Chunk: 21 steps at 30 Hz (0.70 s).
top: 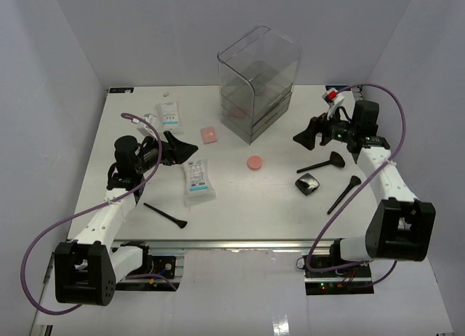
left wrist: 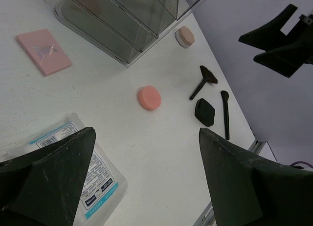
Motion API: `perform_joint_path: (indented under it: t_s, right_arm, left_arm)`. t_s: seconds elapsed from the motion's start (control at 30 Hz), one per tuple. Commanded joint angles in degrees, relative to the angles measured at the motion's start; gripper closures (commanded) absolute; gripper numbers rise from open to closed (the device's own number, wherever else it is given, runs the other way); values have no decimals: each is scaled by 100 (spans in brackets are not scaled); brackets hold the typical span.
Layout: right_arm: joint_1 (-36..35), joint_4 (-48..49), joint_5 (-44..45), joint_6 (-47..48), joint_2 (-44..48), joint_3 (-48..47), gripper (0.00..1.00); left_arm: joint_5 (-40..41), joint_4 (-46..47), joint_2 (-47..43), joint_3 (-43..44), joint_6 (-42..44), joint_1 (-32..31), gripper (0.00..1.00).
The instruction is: Organize the makeup
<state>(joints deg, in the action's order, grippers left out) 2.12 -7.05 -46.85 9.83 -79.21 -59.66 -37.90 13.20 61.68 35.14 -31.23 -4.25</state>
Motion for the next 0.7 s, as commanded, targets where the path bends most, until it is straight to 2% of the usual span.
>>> perform_joint_path:
  t_s: [0.0,0.1,0.17,0.37,0.5,0.67]
  right_arm:
    - [-72,1256,-595,-1871,-1201,-976,12]
    - [-179,1929,-526,-3061,-1744,-1259,22]
    - [-235,2563,-504,-3506,-2181,-1469,28]
    - [-608,3394,-453,-4539,-3329,-2409,29]
    - [-634,4221,-484,-5411,-3891,-2643,36]
    - [-633,4690,-447,-5710,-4273,-2770,42]
  left_arm:
    - [29,-46,1,222,109,-23,2]
    - [64,-63,-33,222,136,-24,2]
    - [72,-66,-32,222,144,-31,2]
    - [28,-56,2,239,135,-30,2]
    - [32,-50,-46,231,144,-28,2]
    - [11,-37,-41,232,143,-32,2]
